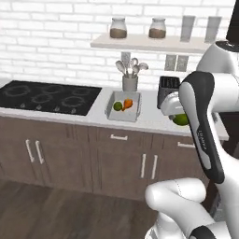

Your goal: Place one lime and one chicken drumstick in each tupperware on the nearby counter, to pack two identical lunches.

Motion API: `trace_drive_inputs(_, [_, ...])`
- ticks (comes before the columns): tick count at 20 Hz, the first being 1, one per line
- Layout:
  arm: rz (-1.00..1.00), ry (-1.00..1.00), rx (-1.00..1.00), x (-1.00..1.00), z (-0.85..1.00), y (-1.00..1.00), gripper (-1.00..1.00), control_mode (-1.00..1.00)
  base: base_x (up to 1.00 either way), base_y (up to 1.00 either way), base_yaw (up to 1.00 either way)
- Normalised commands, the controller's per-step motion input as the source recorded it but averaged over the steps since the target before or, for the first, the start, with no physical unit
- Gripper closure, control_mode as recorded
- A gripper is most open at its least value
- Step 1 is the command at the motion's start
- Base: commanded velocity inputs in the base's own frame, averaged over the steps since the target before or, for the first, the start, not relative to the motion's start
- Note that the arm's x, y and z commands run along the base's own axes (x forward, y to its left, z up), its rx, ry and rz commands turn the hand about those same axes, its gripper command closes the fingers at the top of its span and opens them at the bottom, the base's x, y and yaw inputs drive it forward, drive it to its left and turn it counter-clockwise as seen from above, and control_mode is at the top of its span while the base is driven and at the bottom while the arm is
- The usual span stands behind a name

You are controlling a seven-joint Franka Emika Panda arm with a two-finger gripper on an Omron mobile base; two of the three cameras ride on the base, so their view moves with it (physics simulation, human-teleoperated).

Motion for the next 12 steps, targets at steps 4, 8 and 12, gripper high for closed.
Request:
trace_drive_inputs(4, [0.0, 0.0, 0.0, 0.0, 0.0, 0.0, 1.0, 1.0, 0.35, 0.0, -0.79])
trace_drive_inputs(8, [0.0, 0.0, 0.0, 0.0, 0.0, 0.0, 1.0, 1.0, 0.4, 0.01, -0.77])
trace_drive_inputs(12, [0.0, 0.0, 0.0, 0.0, 0.0, 0.0, 1.0, 1.0, 0.56, 0.08, -0.73])
